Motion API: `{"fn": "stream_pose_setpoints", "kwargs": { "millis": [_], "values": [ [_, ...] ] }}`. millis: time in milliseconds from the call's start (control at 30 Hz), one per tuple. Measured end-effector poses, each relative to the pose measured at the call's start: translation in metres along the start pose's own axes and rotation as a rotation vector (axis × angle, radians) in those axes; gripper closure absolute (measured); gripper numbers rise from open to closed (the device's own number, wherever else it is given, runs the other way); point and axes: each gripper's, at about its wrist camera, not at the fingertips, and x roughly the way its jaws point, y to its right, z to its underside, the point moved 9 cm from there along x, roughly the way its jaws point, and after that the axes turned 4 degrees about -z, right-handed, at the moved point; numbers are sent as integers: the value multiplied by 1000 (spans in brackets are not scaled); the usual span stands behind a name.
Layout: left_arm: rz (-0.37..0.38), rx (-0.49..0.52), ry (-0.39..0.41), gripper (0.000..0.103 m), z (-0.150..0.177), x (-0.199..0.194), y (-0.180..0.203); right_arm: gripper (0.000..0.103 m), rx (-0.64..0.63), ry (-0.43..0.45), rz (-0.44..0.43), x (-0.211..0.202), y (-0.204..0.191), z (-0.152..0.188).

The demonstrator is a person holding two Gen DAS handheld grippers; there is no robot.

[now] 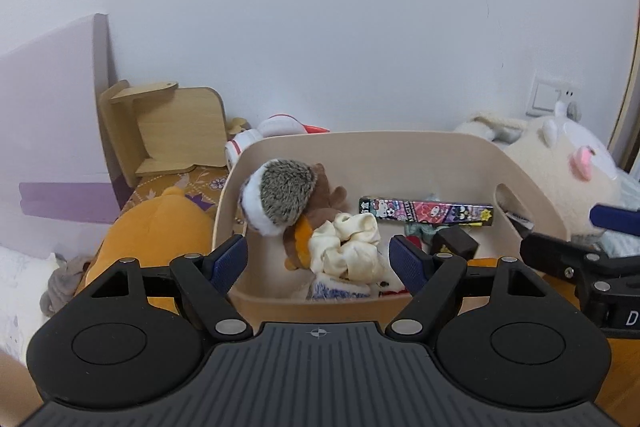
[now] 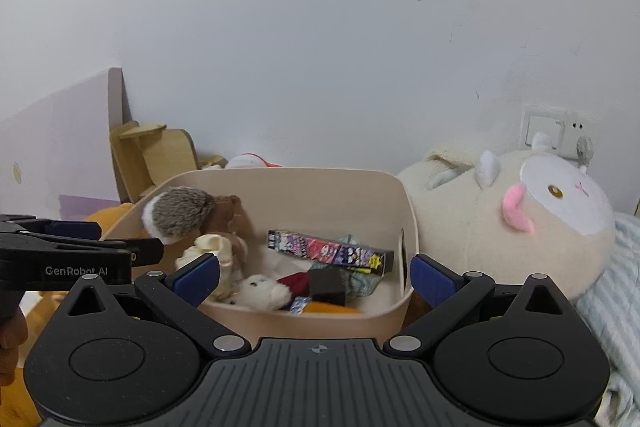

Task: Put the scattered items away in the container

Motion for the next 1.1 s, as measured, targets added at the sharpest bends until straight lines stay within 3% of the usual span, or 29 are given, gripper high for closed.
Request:
{"fn": "stream_pose_setpoints", "kwargs": {
  "millis": [367, 700, 967, 1100],
  "values": [
    [13, -4, 58, 24, 29, -62, -1, 0, 19, 54, 0, -54, -16, 23],
    [16, -17, 51, 24, 58, -97, -3, 0, 47, 85, 19, -92, -22, 49],
    [-31, 7, 69, 20, 73, -122, -3, 0, 81, 81, 32, -116, -21, 68],
    [-1, -22, 56, 20, 85, -136, -2, 0, 77, 78, 47, -130, -26, 79]
  ]
}}
